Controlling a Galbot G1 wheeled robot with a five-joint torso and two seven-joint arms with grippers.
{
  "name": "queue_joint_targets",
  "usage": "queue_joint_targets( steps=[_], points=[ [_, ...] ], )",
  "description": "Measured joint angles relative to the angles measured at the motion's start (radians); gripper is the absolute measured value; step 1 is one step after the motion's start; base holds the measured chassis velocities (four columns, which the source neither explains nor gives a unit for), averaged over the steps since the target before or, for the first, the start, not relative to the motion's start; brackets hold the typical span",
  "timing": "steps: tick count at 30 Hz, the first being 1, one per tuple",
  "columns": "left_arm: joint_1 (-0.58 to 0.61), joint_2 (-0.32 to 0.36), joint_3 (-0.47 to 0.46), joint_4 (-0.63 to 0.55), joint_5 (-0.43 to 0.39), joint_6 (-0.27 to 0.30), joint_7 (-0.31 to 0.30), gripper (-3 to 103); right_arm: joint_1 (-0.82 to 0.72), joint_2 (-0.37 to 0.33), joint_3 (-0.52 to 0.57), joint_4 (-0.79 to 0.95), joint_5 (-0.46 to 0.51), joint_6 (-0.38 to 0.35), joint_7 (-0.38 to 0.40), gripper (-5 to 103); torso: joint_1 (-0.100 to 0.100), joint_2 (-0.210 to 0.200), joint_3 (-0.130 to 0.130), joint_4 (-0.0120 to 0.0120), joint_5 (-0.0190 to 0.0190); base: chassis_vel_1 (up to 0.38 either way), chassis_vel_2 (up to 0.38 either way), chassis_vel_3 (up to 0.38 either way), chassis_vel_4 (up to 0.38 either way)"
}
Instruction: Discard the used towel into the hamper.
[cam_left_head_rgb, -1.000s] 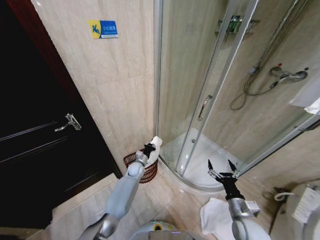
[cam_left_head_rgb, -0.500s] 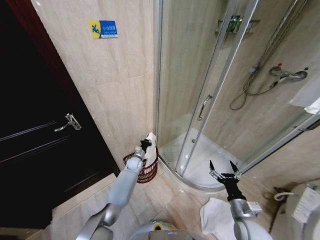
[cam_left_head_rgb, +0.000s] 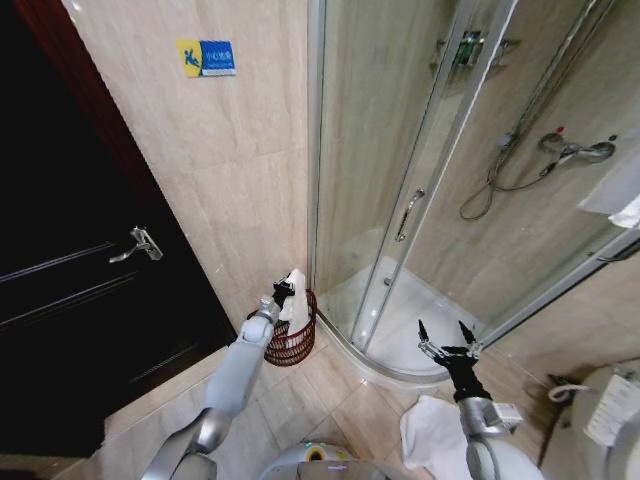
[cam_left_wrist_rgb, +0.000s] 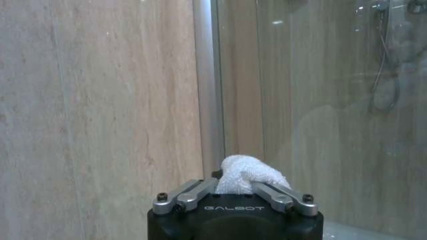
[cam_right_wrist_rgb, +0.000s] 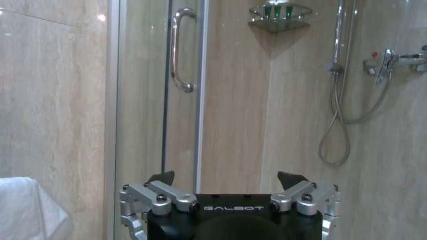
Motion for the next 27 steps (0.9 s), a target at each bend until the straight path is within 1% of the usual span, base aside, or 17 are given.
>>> queue_joint_targets(
  steps=[2,6,8,10,11,14,15,17,18,19,20,21,22,23,24,25,27],
  points=[
    [0.001,0.002,0.002,0.0,0.0,-0.002,0.001,4,0.004,0.002,-0.002,0.0,-0.005,-0.001,0.0,100,0.0,0.0,0.0,0.0,-0.0001,0.0,0.0,0.0,0.0],
    [0.006,0.002,0.006,0.004,0.002,-0.004,0.001,26,0.011,0.005,-0.005,0.002,-0.015,-0.005,-0.001,100,0.0,0.0,0.0,-0.0001,0.0001,0.0,0.0,0.0,0.0],
    [0.007,0.004,0.006,0.005,0.002,-0.003,0.001,26,0.011,0.005,-0.005,0.003,-0.016,-0.007,-0.001,100,0.0,0.0,0.0,-0.0001,0.0,0.0,0.0,0.0,0.0],
    [0.009,0.007,0.006,0.006,0.003,-0.001,0.001,36,0.01,0.005,-0.005,0.004,-0.018,-0.008,-0.001,100,0.0,0.0,0.0,0.0,0.0,0.0,0.0,0.0,0.0],
    [0.009,0.007,0.006,0.006,0.003,-0.001,0.001,36,0.01,0.005,-0.005,0.004,-0.018,-0.008,-0.001,100,0.0,0.0,0.0,0.0,0.0,0.0,0.0,0.0,0.0],
    [0.015,0.017,0.003,-0.001,0.004,0.017,0.003,53,0.011,0.005,-0.007,0.005,-0.022,-0.009,-0.001,100,0.0,0.0,0.0,-0.0001,0.0,0.0,0.0,0.0,0.0],
    [0.015,0.017,0.003,-0.001,0.004,0.017,0.003,53,0.011,0.005,-0.007,0.005,-0.022,-0.009,-0.001,100,0.0,0.0,0.0,-0.0001,0.0,0.0,0.0,0.0,0.0],
    [0.033,0.036,0.002,-0.04,0.02,0.09,0.018,64,0.011,0.007,-0.009,0.005,-0.025,-0.009,-0.001,100,0.0,0.0,0.0,-0.0002,0.0,0.0,0.0,0.0,0.0],
    [0.04,0.044,0.002,-0.056,0.031,0.127,0.019,64,0.011,0.008,-0.01,0.005,-0.026,-0.009,-0.001,100,0.0,0.0,0.0,-0.0001,0.0001,0.0,0.0,0.0,0.0],
    [0.05,0.055,0.002,-0.072,0.046,0.178,0.019,69,0.012,0.009,-0.01,0.005,-0.028,-0.009,-0.001,100,0.0,0.0,0.0,0.0,0.0001,0.0,0.0,0.0,0.0],
    [0.05,0.055,0.002,-0.072,0.046,0.178,0.019,69,0.012,0.009,-0.01,0.005,-0.028,-0.009,-0.001,100,0.0,0.0,0.0,0.0,0.0001,0.0,0.0,0.0,0.0],
    [0.054,0.059,0.003,-0.078,0.053,0.202,0.016,74,0.012,0.009,-0.01,0.005,-0.028,-0.009,-0.001,100,0.0,0.0,0.0,0.0001,0.0001,0.0,0.0,0.0,0.0],
    [0.057,0.062,0.003,-0.082,0.062,0.221,0.005,74,0.011,0.009,-0.01,0.005,-0.028,-0.009,-0.001,100,0.0,0.0,0.0,0.0001,0.0,0.0,0.0,0.0,0.0],
    [0.06,0.063,0.002,-0.088,0.078,0.262,-0.03,85,0.009,0.01,-0.011,0.003,-0.028,-0.009,-0.002,100,0.0,0.0,0.0,0.0001,0.0,0.0,0.0,0.0,0.0],
    [0.063,0.065,0.002,-0.096,0.086,0.291,-0.048,90,0.007,0.011,-0.012,0.003,-0.028,-0.008,-0.002,100,0.0,0.0,0.0,-0.0001,-0.0001,0.0,0.0,0.0,0.0],
    [0.063,0.065,0.002,-0.096,0.086,0.291,-0.048,90,0.007,0.011,-0.012,0.003,-0.028,-0.008,-0.002,100,0.0,0.0,0.0,-0.0001,-0.0001,0.0,0.0,0.0,0.0],
    [0.073,0.081,0.003,-0.122,0.108,0.357,-0.04,95,0.002,0.013,-0.013,0.002,-0.028,-0.006,-0.002,100,0.0,0.0,0.0,-0.0002,0.0,0.0,0.0,0.0,0.0]
  ],
)
